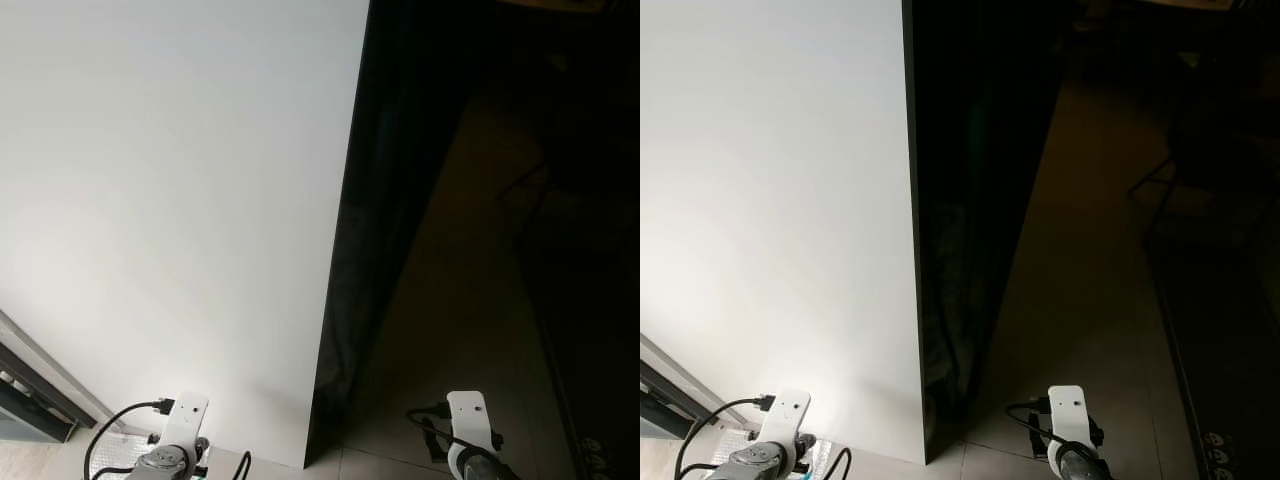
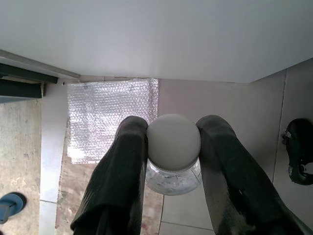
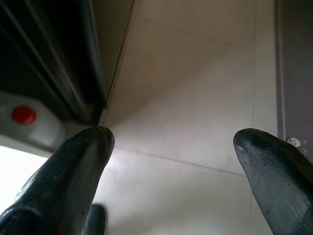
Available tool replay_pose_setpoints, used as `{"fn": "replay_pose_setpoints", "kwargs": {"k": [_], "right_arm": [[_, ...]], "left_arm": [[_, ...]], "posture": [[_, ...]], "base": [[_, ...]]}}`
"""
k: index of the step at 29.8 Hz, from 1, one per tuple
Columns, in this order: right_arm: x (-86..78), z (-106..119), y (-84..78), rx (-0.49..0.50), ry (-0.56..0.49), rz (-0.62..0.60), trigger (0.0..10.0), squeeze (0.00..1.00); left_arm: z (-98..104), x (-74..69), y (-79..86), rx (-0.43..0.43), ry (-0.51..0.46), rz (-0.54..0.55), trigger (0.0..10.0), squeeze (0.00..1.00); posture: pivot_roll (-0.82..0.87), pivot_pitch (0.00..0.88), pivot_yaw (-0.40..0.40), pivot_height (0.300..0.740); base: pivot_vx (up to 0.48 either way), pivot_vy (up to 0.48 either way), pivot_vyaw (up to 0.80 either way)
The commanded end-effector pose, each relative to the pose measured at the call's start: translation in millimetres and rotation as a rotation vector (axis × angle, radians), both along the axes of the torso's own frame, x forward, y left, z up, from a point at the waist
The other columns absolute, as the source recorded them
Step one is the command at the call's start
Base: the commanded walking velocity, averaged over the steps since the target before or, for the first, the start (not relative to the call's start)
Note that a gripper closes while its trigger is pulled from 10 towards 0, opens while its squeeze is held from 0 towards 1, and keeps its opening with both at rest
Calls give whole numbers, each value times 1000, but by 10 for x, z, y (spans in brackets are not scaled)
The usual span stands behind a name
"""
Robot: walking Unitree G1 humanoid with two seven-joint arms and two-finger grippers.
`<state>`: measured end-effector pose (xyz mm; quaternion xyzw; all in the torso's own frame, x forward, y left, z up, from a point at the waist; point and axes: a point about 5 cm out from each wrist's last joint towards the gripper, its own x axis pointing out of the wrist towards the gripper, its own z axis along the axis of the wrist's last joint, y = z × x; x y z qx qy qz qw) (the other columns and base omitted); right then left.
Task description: Restocking fridge
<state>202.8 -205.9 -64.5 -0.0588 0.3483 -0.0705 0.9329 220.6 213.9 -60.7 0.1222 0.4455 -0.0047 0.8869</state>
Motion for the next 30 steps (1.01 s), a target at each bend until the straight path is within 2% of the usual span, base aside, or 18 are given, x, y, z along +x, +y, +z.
{"fn": "replay_pose_setpoints", "kwargs": {"k": [1,4,13,16,18,25,27,30], "right_arm": [[30,57,-54,-7,-75,-60,10000,0],[43,84,-51,-5,-116,-69,10000,0],[36,85,-46,-13,-127,-72,10000,0],[119,230,-17,-56,-292,2,10000,0],[136,276,-7,-64,-345,13,10000,0],[134,289,-14,-76,-361,9,10000,0],[148,318,-2,-102,-386,54,10000,0],[143,339,7,-65,-424,39,10000,0]], "left_arm": [[-10,-9,-14,6,11,-3,10000,0],[-9,-7,-12,7,10,-3,10000,0],[-9,-7,-12,8,10,-3,10000,0],[-1,1,-2,9,1,4,10000,0],[2,4,1,9,-3,8,10000,0],[0,2,-1,8,-2,11,10000,0],[0,2,-1,10,-3,12,10000,0],[0,1,1,12,-3,13,10000,0]], "posture": [[-91,11,-30,740],[-93,11,-30,740],[-93,11,-30,740],[-103,12,-27,740],[-103,12,-27,740],[-103,12,-27,740],[-103,12,-28,740],[-103,14,-29,740]], "base": [[0,0,0],[0,0,0],[0,0,0],[0,0,0],[0,0,0],[0,0,0],[0,0,0],[0,0,0]]}}
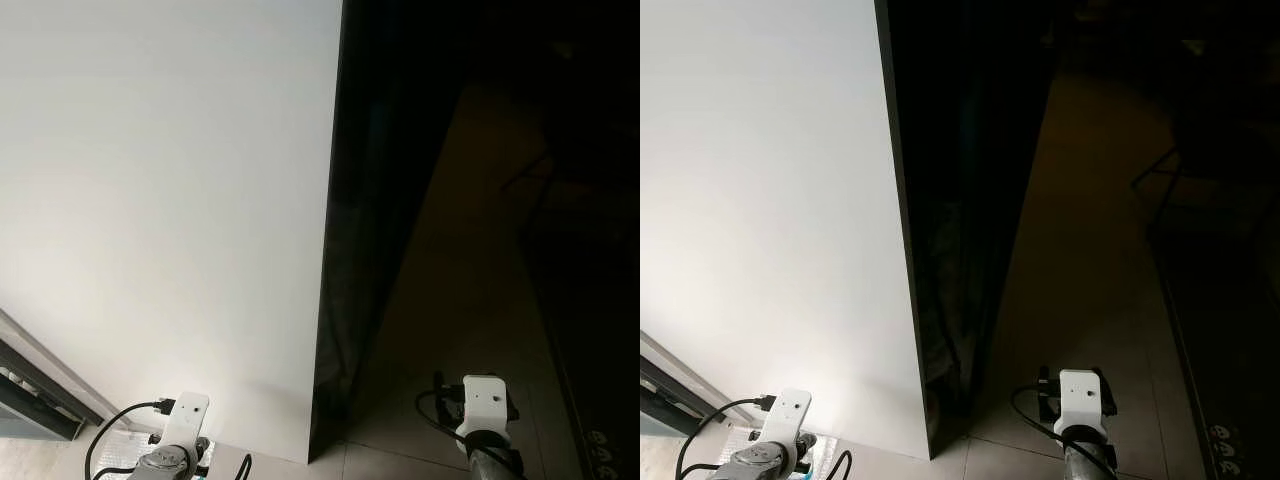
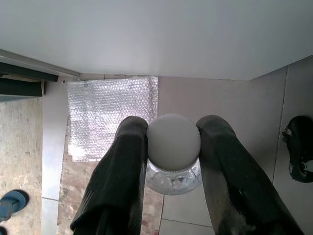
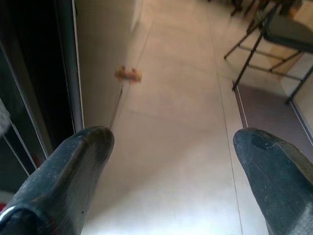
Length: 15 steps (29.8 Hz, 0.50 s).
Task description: Restocking fridge
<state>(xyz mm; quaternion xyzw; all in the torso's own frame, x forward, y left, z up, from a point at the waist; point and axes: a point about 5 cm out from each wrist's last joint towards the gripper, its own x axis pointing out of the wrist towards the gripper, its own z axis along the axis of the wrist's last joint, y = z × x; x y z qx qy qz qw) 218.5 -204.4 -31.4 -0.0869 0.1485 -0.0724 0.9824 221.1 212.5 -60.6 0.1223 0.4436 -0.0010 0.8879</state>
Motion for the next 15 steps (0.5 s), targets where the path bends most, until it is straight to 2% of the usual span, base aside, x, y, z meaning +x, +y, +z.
{"fn": "replay_pose_setpoints", "kwargs": {"k": [1,3,4,5,6,7,8,11,12,14,15], "right_arm": [[-9,21,-1,30,-34,1,10000,0],[-2,35,8,36,-48,16,10000,0],[125,121,22,40,-83,34,10000,0],[565,501,62,21,-226,68,10000,0],[784,747,90,8,-310,81,10000,0],[900,980,112,-32,-429,100,10000,0],[952,1159,105,-151,-530,118,10000,0],[941,1285,166,-111,-641,145,10000,0],[912,1292,135,-90,-662,145,10000,0],[895,1282,113,-84,-661,143,10000,0],[921,1269,92,-61,-624,134,10000,0]], "left_arm": [[-1,-5,15,9,3,7,10000,0],[-1,-5,15,9,4,7,10000,0],[-1,-5,15,8,4,7,10000,0],[-1,-5,15,8,4,7,10000,0],[-1,-5,15,9,4,7,10000,0],[-1,-5,14,9,4,7,10000,0],[-1,-5,13,8,4,7,10000,0],[-1,-5,13,8,3,7,10000,0],[0,-4,13,10,2,4,10000,0],[0,-4,15,11,1,4,10000,0],[0,-5,16,11,2,4,10000,0]], "posture": [[-104,14,-30,740],[-104,14,-30,740],[-104,14,-30,740],[-104,14,-30,740],[-104,14,-30,740],[-106,11,-31,740],[-104,11,-32,740],[-103,12,-31,740],[-103,12,-31,740],[-105,13,-29,740],[-106,12,-29,740]], "base": [[0,0,0],[0,0,0],[0,0,0],[0,0,0],[0,0,0],[0,0,0],[0,0,0],[0,0,0],[0,0,0],[0,0,0],[0,0,0]]}}
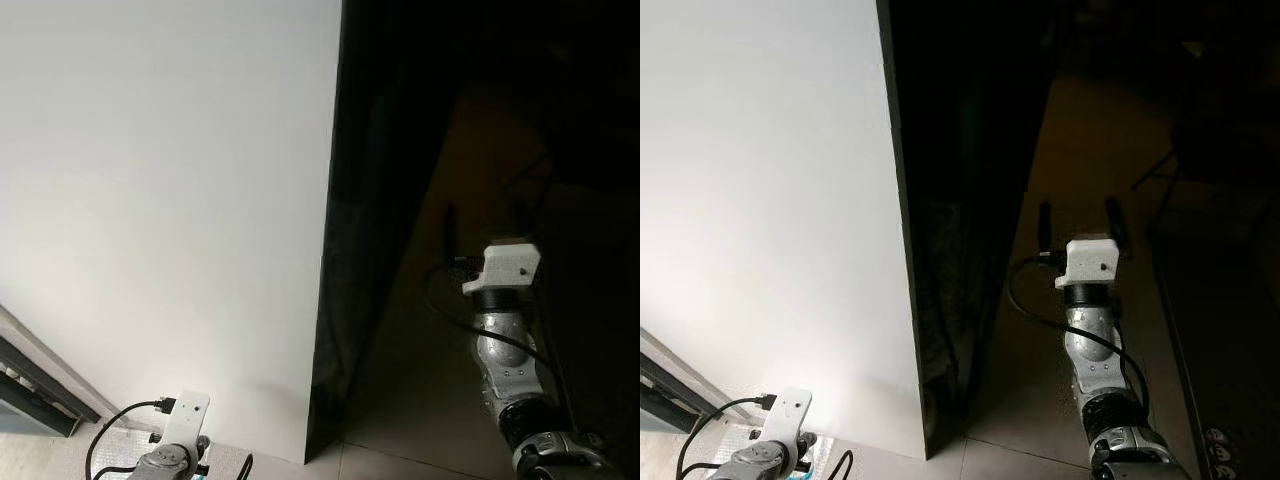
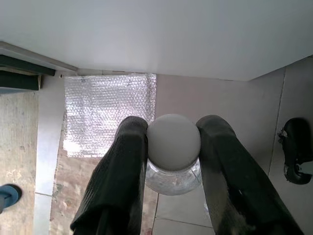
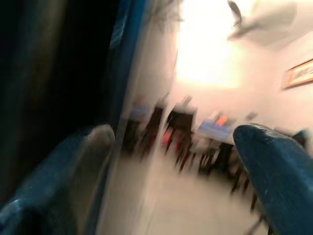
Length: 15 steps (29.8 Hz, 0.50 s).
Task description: Restocking fridge
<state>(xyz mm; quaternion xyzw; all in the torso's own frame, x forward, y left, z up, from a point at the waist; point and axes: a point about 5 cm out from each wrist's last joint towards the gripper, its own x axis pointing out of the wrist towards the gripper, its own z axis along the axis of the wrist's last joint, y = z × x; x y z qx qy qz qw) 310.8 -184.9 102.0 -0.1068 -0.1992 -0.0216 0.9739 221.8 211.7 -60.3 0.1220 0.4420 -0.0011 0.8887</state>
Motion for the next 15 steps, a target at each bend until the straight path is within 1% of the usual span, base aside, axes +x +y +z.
{"fn": "replay_pose_setpoints", "kwargs": {"k": [1,2,4,5,6,8,9,10,11,12,13,14,15], "right_arm": [[21,-71,-115,36,86,-32,10000,0],[49,-57,-120,45,98,-32,10000,0],[116,43,-103,41,83,-37,10000,0],[116,43,-103,41,83,-37,10000,0],[147,90,-95,38,73,-36,10000,0],[170,129,-59,49,63,8,10000,0],[172,124,-27,61,69,46,10000,0],[163,97,29,91,90,123,10000,0],[156,83,52,108,103,158,10000,0],[142,48,76,147,135,220,10000,0],[137,32,83,167,150,247,10000,0],[137,32,83,167,150,247,10000,0],[106,37,106,207,167,339,10000,0]], "left_arm": [[-3,-13,25,12,5,5,10000,0],[-3,-12,25,12,5,4,10000,0],[-2,-10,24,14,6,1,10000,0],[-2,-10,24,14,6,1,10000,0],[-2,-10,25,14,5,2,10000,0],[-1,-10,25,15,5,2,10000,0],[-2,-10,25,14,5,2,10000,0],[-2,-10,24,14,5,2,10000,0],[-2,-10,24,13,5,2,10000,0],[-2,-9,23,13,5,2,10000,0],[-2,-9,23,14,5,2,10000,0],[-2,-9,23,14,5,2,10000,0],[-1,-9,23,13,4,2,10000,0]], "posture": [[-106,12,-29,740],[-105,13,-29,740],[-104,12,-30,740],[-104,12,-30,740],[-104,12,-31,740],[-106,11,-31,740],[-106,11,-31,740],[-106,10,-32,740],[-106,10,-32,740],[-104,11,-33,740],[-102,11,-34,740],[-102,11,-34,740],[-101,12,-35,740]], "base": [[0,0,0],[0,0,0],[0,0,0],[0,0,0],[0,0,0],[0,0,0],[0,0,0],[0,0,0],[0,0,0],[0,0,0],[0,0,0],[0,0,0],[0,0,0]]}}
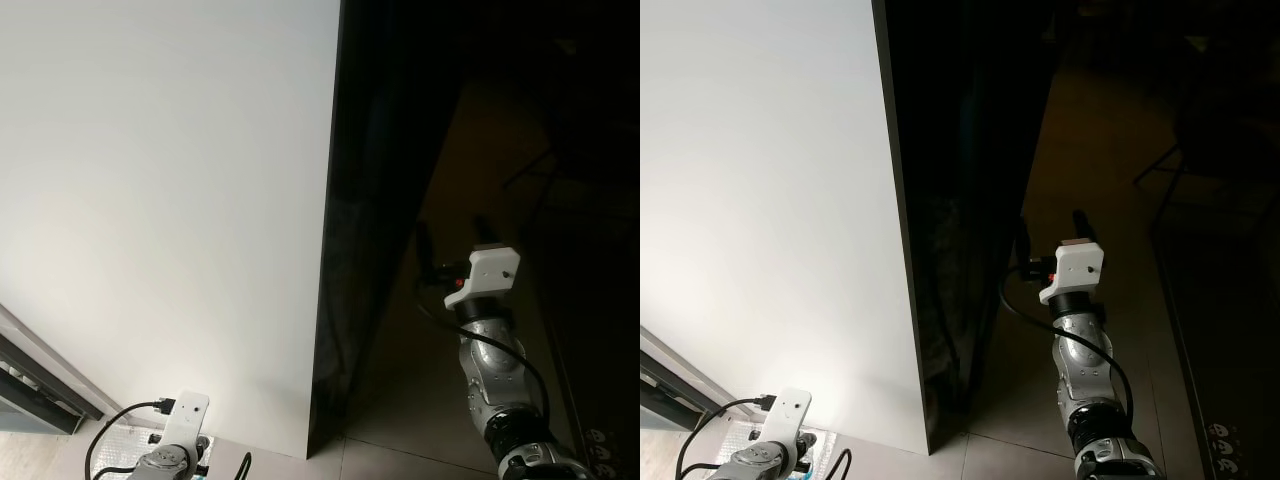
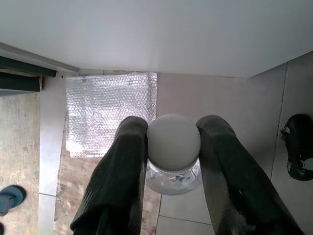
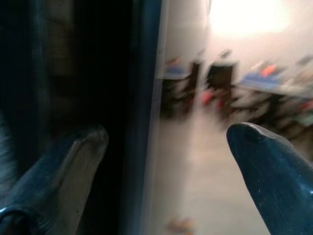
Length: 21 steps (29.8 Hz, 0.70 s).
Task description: Restocking fridge
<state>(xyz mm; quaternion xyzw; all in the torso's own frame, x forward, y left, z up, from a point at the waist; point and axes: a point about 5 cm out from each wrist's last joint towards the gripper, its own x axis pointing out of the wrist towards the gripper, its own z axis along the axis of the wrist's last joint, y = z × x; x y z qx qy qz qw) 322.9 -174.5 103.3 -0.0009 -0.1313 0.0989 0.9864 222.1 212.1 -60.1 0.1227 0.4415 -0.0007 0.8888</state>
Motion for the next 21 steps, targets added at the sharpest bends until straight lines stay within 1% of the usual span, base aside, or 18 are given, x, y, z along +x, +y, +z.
{"fn": "replay_pose_setpoints", "kwargs": {"k": [1,4,6,7,8,9,11,12,15,16,17,19,21], "right_arm": [[-49,31,14,36,9,124,10000,0],[-100,19,21,34,17,187,10000,0],[-153,4,22,60,33,249,10000,0],[-212,-31,6,75,59,311,10000,0],[-212,-31,6,75,59,311,10000,0],[-275,-87,-16,64,93,357,10000,0],[-307,-108,-30,72,112,386,10000,0],[-293,-100,-72,58,102,346,10000,0],[-251,-54,-96,70,94,318,10000,0],[-237,-41,-82,84,101,328,10000,0],[-251,-17,-12,76,105,394,10000,0],[-236,-16,4,36,109,381,10000,0],[-184,-13,-27,53,112,327,10000,0]], "left_arm": [[-3,-11,20,11,4,2,10000,0],[-3,-11,21,12,4,0,10000,0],[-3,-12,21,12,5,-1,10000,0],[-3,-12,20,12,5,-1,10000,0],[-3,-12,20,12,5,-1,10000,0],[-3,-11,21,12,5,-1,10000,0],[-3,-11,23,13,5,0,10000,0],[-3,-12,25,14,5,0,10000,0],[-3,-13,26,15,6,0,10000,0],[-3,-13,27,16,6,0,10000,0],[-3,-13,27,16,5,1,10000,0],[-4,-14,24,17,6,-1,10000,0],[-4,-13,22,16,4,1,10000,0]], "posture": [[-104,12,-35,740],[-106,10,-36,740],[-106,10,-37,740],[-103,10,-37,740],[-103,10,-37,740],[-103,10,-37,740],[-105,10,-37,740],[-106,10,-36,740],[-106,10,-34,740],[-106,11,-32,740],[-111,9,-30,740],[-107,10,-33,740],[-107,10,-33,740]], "base": [[0,0,0],[0,0,0],[0,0,0],[0,0,0],[0,0,0],[0,0,0],[0,0,0],[0,0,0],[0,0,0],[0,0,0],[0,0,0],[0,0,0],[0,0,0]]}}
